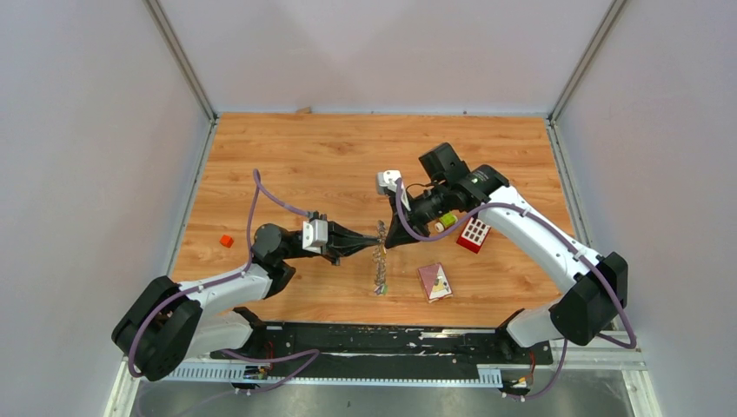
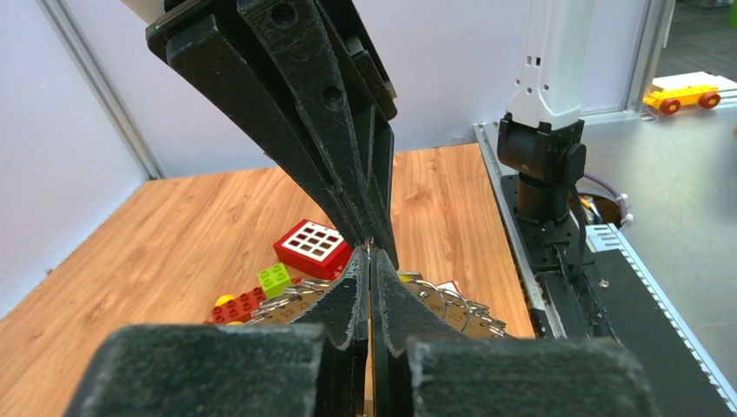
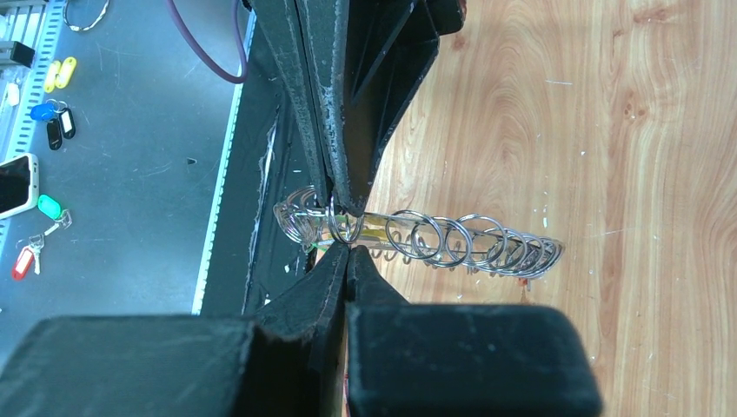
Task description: Put the keys on the keyring
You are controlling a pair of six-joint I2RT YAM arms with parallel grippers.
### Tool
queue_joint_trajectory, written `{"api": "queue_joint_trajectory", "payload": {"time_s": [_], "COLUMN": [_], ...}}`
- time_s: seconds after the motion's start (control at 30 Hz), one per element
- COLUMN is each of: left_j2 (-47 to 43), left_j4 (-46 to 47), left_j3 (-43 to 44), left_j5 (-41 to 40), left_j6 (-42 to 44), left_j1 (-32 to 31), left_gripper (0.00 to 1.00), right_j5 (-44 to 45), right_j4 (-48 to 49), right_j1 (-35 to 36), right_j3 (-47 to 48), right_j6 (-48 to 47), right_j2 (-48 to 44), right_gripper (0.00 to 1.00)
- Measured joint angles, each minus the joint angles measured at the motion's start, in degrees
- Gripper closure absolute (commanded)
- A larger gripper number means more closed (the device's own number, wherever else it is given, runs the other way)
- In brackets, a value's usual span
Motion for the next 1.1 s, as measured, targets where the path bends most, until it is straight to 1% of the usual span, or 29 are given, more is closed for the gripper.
{"api": "queue_joint_trajectory", "payload": {"time_s": [0.43, 0.8, 0.9, 0.97, 1.03, 1.1], "left_j2": [0.00, 0.00, 0.00, 0.00, 0.00, 0.00], "left_j4": [0.07, 0.04, 0.09, 0.20, 0.35, 0.39], "left_j3": [-0.07, -0.07, -0.07, -0.07, -0.07, -0.07], "left_j5": [0.35, 0.55, 0.61, 0.68, 0.76, 0.76], "left_j6": [-0.61, -0.59, -0.61, -0.59, -0.59, -0.59], "left_j1": [-0.02, 0.00, 0.00, 0.00, -0.02, -0.02], "left_gripper": [1.00, 1.00, 1.00, 1.00, 1.00, 1.00], "right_j5": [-0.24, -0.63, -0.61, -0.61, -0.59, -0.52], "right_j4": [0.02, 0.02, 0.02, 0.02, 0.02, 0.00], "right_j1": [0.00, 0.42, 0.44, 0.44, 0.44, 0.44], "right_j3": [-0.46, -0.46, -0.46, -0.46, -0.46, -0.46], "right_j6": [0.04, 0.04, 0.04, 0.04, 0.02, 0.02], "right_j2": [0.11, 2.05, 2.05, 2.05, 2.05, 2.03], "right_gripper": [0.99, 0.93, 0.89, 0.85, 0.79, 0.70]}}
